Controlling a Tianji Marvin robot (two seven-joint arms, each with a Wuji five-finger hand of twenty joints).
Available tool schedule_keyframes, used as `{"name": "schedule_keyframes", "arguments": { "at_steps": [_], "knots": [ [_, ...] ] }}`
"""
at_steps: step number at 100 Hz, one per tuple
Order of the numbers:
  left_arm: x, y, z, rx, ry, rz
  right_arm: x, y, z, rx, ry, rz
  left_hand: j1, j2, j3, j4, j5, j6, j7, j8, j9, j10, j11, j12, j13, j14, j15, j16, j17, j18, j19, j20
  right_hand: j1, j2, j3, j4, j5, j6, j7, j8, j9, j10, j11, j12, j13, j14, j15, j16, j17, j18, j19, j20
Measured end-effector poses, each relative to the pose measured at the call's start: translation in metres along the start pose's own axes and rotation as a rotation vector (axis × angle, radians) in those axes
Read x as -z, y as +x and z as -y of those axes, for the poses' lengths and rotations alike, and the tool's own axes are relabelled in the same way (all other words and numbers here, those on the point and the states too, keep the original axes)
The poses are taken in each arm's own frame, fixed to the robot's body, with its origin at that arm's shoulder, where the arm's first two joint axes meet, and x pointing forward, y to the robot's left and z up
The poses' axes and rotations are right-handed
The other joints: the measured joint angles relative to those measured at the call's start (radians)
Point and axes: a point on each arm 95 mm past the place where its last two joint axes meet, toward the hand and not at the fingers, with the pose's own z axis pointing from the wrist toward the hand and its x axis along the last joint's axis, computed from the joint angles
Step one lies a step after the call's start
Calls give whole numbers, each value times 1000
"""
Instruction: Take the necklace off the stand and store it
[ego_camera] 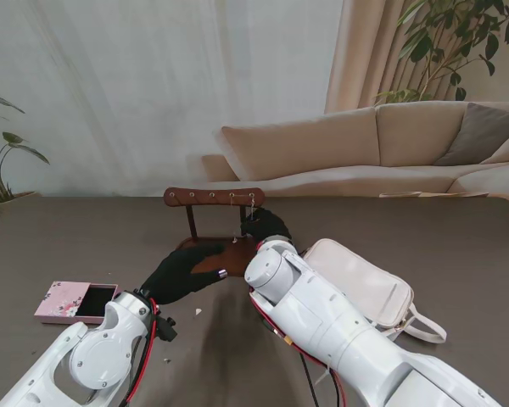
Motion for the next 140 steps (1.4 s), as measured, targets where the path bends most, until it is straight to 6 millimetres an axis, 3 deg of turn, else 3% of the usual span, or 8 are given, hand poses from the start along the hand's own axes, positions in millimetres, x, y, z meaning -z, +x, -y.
{"name": "schedule_keyframes", "arguments": {
  "at_steps": [13,36,46,72,88,104,140],
  "knots": [
    [-1,1,0,5,-8,-1,0,1,2,-16,-5,7,0,0,0,0,1,0,2,0,0,0,0,0,0,0,0,0,0,0,0,0,75,-8,-1,-119,38,-21,93,-28,38,0,10,0,35,0,27,1,0,0,22,0],
    [-3,1,-1,10,-21,-2,0,2,4,-26,-17,16,1,0,0,0,12,1,6,0,0,0,0,0,0,0,0,0,0,0,0,0,169,-21,-3,-180,117,-22,243,-41,134,0,42,24,105,-5,80,17,2,12,60,-1],
    [-4,1,-2,13,-26,-3,0,2,4,-31,-25,18,1,0,0,0,14,1,6,0,0,0,0,0,0,0,0,0,0,0,0,0,191,-22,-2,-180,142,-19,290,-27,176,0,66,52,127,-9,108,29,3,19,86,-1],
    [-5,1,-2,19,-37,-4,2,5,0,-49,-44,12,2,0,-11,0,26,1,6,1,1,0,0,0,1,0,0,0,0,0,0,0,216,-32,-2,-180,239,63,374,31,341,-4,134,157,253,-18,183,41,14,30,136,-1],
    [-6,1,-3,24,-44,-6,5,10,-4,-53,-48,-5,2,0,-11,0,26,1,6,1,1,0,0,0,1,0,0,0,1,0,0,0,216,-82,47,-200,275,96,387,84,409,-3,155,206,275,-21,229,64,14,34,153,-15],
    [-6,1,-3,27,-46,-7,7,12,-9,-61,-57,-11,2,0,-11,0,27,1,6,1,1,0,0,0,1,0,0,0,1,0,0,0,217,-94,76,-209,305,158,399,119,454,-2,164,232,275,-23,307,90,14,37,161,-16],
    [-7,1,-3,32,-49,-14,11,15,-21,-98,-62,-11,10,10,-33,0,37,1,9,1,10,3,0,0,1,0,0,0,2,0,0,0,218,-137,116,-211,331,188,401,148,489,11,169,256,275,-23,369,111,14,52,162,-40]
  ]
}}
